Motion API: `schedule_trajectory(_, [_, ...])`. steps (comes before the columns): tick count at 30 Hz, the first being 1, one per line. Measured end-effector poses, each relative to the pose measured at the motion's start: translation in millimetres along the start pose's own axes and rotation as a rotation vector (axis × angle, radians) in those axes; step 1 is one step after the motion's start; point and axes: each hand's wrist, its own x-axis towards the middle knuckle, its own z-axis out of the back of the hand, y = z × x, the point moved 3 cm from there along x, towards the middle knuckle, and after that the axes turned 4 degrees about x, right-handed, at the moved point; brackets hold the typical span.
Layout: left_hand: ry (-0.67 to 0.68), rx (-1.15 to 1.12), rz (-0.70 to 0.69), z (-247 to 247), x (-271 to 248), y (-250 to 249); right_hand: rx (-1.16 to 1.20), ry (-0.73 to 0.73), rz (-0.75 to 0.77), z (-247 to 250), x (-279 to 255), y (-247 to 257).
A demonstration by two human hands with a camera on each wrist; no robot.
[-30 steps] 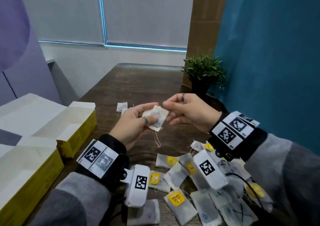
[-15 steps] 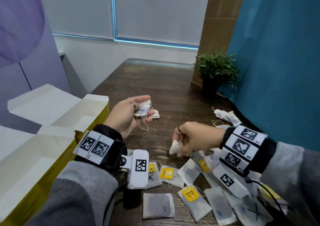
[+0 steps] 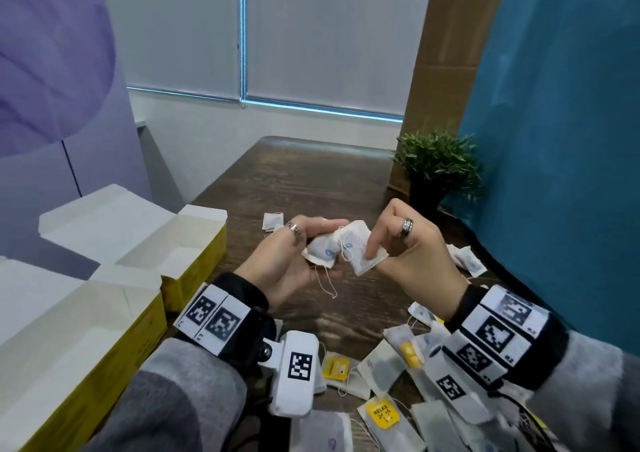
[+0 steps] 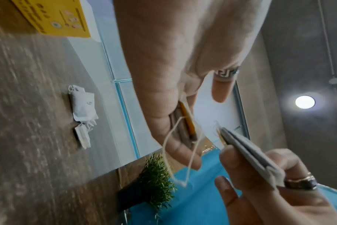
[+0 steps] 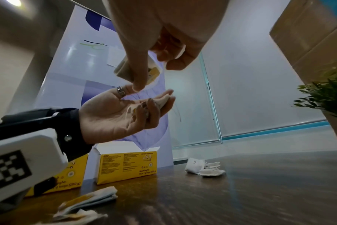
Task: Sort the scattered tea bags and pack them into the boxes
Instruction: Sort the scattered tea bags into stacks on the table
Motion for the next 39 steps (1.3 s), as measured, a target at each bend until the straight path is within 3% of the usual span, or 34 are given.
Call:
schedule_trajectory(4, [-0.004,0.119,-0.067,-2,2,1,-0.037,0.004,-0.007,-9,6,-5])
schedule_trajectory(8, [-0.096,0.169,-0.117,10,4,1,-0.107,0.154,-0.078,-18,6,-7])
schedule_trajectory(15, [-0.252,0.170,-0.185,28,7,-6,0.165,0.281,-0.623,-9,4,-19])
schedule_trajectory(17, [-0.317,0.133,-0.242,36,5,-16,0.093,0.477,-0.706,-10,3,-23])
schedule_trajectory(21, [-0.421,0.044,-0.337,54,-3,-38,-0.009,0.996,-0.735,-44,-9,-11])
schedule_trajectory(25, [-0.457,0.020,-0.393,63,-12,-52,-0.080,1.240,-0.676,-81,-19,9])
schedule_trajectory(28, [-0.495,0.000,-0.390,69,-13,-53,-0.145,1.259,-0.600,-87,-16,14])
schedule_trajectory(35, [-0.534,-0.007,-0.349,70,-11,-47,-0.257,1.441,-0.635,-48,-25,-6])
schedule_trajectory(39, [-0.533,0.015,-0.334,69,-8,-43,-0.340,1.295,-0.565,-34,-23,-11])
